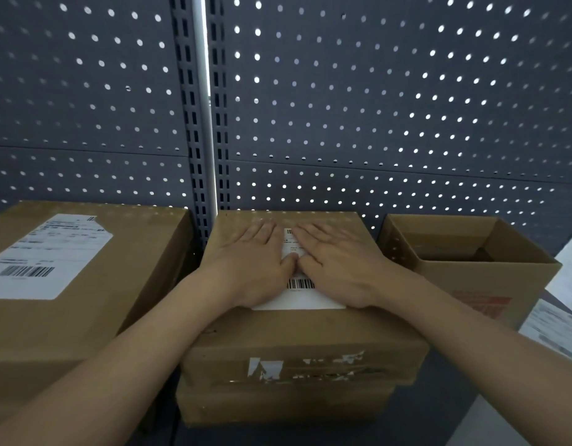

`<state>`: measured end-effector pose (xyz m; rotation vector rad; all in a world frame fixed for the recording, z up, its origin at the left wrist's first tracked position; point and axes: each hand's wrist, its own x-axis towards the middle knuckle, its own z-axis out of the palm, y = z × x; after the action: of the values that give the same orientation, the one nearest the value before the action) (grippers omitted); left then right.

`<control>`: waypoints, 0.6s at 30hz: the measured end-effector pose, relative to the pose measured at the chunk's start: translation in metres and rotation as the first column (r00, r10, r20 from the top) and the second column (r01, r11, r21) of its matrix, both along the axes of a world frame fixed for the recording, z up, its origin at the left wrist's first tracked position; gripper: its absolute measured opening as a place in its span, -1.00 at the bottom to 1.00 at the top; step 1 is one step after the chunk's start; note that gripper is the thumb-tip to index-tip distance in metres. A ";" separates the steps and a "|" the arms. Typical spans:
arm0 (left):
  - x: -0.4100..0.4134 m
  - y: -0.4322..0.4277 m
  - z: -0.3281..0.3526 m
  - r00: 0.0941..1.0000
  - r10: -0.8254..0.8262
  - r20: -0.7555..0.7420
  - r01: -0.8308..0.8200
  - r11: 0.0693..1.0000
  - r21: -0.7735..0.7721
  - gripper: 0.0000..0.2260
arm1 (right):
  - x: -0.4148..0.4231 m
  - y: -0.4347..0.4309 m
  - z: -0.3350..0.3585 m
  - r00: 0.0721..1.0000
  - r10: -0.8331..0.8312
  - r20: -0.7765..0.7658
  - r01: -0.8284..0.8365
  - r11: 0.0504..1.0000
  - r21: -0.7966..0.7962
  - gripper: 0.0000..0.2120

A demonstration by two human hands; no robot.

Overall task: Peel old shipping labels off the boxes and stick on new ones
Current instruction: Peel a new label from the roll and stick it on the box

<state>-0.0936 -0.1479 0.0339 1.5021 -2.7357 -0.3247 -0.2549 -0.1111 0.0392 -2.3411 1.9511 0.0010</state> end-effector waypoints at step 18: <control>0.025 0.046 0.003 0.997 0.037 0.068 -0.038 0.999 0.013 -0.36 | -0.001 0.047 0.002 0.999 0.015 -0.037 -0.012 0.997 0.078 -0.38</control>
<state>-0.0682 -0.1023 0.0365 1.5956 -2.7577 -0.2990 -0.2560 -0.0637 0.0409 -2.3214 1.9150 0.1199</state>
